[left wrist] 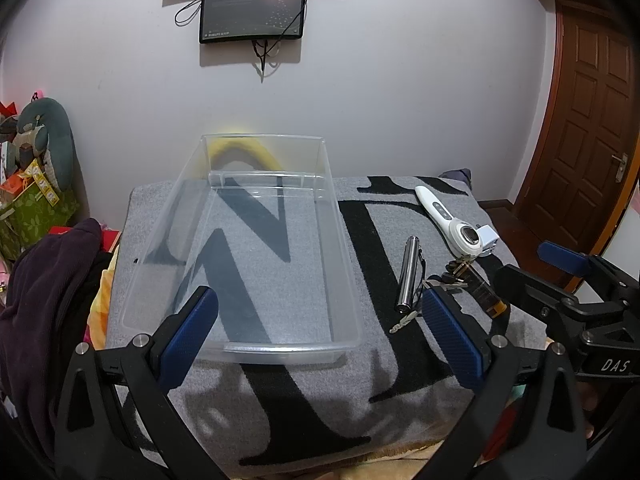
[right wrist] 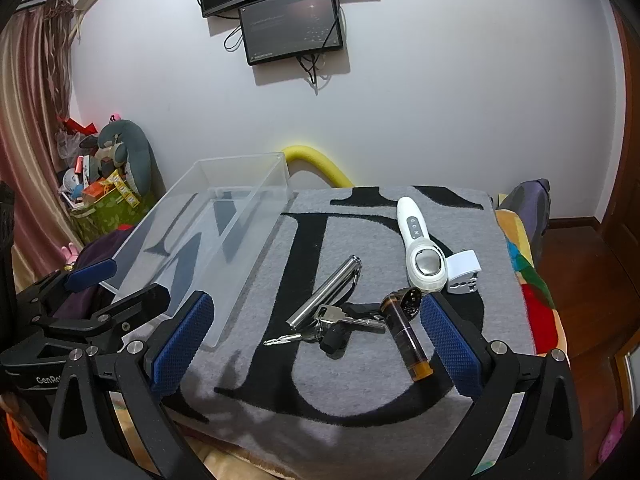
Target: Organize rigid objects
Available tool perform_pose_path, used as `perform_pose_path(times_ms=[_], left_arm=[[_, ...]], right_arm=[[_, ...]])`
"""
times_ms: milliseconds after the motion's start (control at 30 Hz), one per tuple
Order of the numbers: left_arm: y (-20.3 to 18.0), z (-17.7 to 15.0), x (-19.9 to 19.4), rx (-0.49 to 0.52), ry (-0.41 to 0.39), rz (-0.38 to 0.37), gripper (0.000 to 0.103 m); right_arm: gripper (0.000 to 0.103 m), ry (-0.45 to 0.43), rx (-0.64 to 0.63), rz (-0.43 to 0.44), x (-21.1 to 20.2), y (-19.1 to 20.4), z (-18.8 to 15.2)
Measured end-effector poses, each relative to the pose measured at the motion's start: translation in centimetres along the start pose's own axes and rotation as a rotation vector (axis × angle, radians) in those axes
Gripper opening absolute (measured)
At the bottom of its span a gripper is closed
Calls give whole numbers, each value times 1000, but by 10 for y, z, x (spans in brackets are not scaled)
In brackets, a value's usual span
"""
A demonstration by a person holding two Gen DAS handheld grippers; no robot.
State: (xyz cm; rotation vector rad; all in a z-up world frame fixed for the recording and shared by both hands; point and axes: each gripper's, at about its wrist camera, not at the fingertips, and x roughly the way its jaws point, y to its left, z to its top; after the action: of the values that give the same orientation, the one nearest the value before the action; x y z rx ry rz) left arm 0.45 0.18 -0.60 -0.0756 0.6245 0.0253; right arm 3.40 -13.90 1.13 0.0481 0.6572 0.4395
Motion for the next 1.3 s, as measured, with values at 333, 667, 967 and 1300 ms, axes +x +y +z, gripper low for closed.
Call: perform_pose_path(times_ms=[333,667,967,1300], left_arm=[[-1,-2,-1,-10,7,-8,103],[12,4,-4,-32,12,-10,103],[25,23,-7,20,12,-1,90],[75,54,23,-10,101,83,67]], right_arm=[[103,-1,0,-3,0,1,0],[103,-8,18,-7,-1,-6,0],[103,-19,0,-62,3,-13,12],[103,2,-32,-138,25,-45,36]])
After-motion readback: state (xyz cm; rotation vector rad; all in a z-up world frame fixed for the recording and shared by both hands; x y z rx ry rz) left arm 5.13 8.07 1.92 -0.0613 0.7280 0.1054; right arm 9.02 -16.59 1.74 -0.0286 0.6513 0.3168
